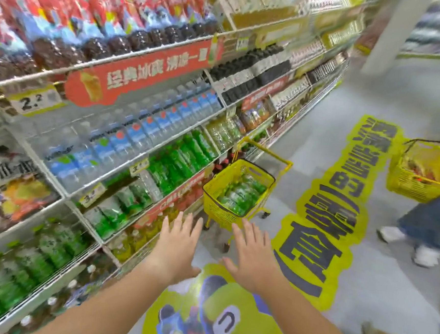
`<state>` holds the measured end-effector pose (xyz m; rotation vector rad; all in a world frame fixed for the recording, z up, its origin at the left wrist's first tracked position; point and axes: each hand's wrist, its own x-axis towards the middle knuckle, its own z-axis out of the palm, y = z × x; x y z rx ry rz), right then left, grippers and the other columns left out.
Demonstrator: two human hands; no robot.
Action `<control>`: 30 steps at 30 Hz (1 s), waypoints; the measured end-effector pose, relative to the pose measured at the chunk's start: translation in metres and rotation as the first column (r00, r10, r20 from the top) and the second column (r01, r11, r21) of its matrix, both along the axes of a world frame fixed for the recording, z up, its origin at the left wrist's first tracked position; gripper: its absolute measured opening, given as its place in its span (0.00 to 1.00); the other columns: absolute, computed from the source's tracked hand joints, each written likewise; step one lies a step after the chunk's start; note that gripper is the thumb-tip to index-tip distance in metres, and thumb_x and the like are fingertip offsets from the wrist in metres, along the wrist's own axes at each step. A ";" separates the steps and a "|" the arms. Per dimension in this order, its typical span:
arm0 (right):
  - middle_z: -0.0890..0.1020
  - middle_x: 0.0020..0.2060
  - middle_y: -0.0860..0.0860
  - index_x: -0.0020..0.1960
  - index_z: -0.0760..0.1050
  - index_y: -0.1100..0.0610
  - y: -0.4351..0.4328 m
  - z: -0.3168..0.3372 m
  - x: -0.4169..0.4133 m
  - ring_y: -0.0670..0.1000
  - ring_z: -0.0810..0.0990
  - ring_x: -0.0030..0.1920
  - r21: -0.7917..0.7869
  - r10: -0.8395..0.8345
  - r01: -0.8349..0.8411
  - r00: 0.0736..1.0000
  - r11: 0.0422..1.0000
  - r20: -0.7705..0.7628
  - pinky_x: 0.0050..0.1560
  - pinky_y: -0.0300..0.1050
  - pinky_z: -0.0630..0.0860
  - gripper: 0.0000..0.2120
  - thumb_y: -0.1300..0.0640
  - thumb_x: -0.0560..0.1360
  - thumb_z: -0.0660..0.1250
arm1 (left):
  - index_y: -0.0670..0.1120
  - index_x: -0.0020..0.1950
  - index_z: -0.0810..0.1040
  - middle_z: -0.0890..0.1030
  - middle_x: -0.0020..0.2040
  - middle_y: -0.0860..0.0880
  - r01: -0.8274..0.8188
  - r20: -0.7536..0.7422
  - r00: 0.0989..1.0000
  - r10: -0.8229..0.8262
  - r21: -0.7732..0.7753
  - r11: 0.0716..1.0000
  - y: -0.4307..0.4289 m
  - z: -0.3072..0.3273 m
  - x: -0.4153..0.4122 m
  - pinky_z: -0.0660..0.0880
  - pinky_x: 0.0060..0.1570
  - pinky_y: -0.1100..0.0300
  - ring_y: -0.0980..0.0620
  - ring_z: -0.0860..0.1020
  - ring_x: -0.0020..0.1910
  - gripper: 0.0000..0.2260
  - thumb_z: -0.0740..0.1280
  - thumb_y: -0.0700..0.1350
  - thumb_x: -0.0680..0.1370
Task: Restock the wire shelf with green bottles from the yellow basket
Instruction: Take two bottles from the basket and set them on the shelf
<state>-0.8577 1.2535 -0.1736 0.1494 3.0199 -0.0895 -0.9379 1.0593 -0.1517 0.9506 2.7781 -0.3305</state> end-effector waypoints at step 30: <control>0.67 0.74 0.62 0.74 0.68 0.57 0.307 -0.005 -0.386 0.66 0.68 0.71 0.114 -0.041 0.037 0.999 0.993 0.032 0.67 0.65 0.69 0.38 0.34 0.72 0.53 | 0.44 0.82 0.40 0.47 0.83 0.40 0.061 0.009 0.998 -0.062 0.072 0.996 0.294 -0.017 -0.396 0.46 0.76 0.34 0.37 0.44 0.81 0.53 0.65 0.70 0.73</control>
